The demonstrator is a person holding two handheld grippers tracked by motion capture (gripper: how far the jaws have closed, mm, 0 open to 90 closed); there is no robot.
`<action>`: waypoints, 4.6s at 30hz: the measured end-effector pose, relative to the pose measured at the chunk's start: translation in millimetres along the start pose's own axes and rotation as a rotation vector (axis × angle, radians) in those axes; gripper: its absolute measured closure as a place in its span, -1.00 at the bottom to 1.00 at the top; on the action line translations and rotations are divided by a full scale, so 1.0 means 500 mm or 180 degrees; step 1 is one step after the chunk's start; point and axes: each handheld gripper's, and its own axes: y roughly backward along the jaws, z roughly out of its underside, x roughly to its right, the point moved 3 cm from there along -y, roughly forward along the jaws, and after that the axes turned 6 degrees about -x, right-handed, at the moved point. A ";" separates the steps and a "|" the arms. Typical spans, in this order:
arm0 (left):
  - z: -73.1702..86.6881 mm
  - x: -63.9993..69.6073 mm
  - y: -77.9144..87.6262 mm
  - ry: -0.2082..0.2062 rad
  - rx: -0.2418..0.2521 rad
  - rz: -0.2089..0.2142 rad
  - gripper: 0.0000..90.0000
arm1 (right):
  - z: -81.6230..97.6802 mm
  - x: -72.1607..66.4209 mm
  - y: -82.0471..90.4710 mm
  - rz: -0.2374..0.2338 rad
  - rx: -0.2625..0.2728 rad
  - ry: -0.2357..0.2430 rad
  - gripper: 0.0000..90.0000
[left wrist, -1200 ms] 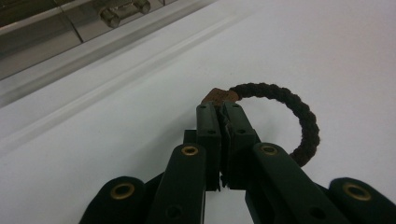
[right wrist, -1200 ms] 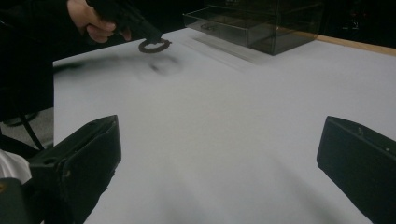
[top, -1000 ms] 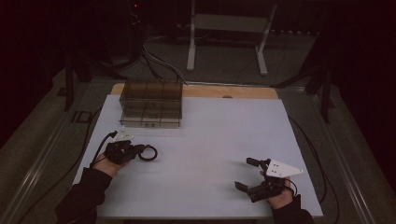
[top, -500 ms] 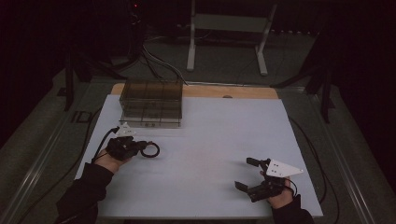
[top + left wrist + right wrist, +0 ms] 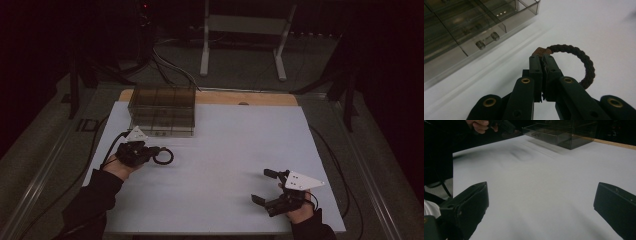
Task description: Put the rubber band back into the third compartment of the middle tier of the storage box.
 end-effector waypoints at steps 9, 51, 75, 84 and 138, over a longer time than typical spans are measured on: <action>-0.025 0.001 0.002 -0.0046 0.0037 -0.0009 0.97 | -0.001 -0.001 0.001 -0.0006 0.0002 0.0008 -1.00; -0.145 -0.014 0.012 -0.0135 0.0269 0.0030 0.97 | 0.000 -0.001 0.000 -0.0011 0.0001 0.0011 -1.00; -0.178 -0.044 -0.052 0.0037 0.0420 0.0058 0.96 | 0.000 -0.001 0.001 -0.0027 0.0005 0.0004 -1.00; -0.173 -0.062 -0.089 0.0154 0.0460 0.0012 0.96 | 0.001 -0.002 0.001 -0.0030 -0.0004 0.0014 -1.00; -0.164 -0.109 -0.199 0.0318 0.0099 -0.0385 0.95 | 0.002 -0.001 -0.001 -0.0059 -0.0017 -0.0015 -1.00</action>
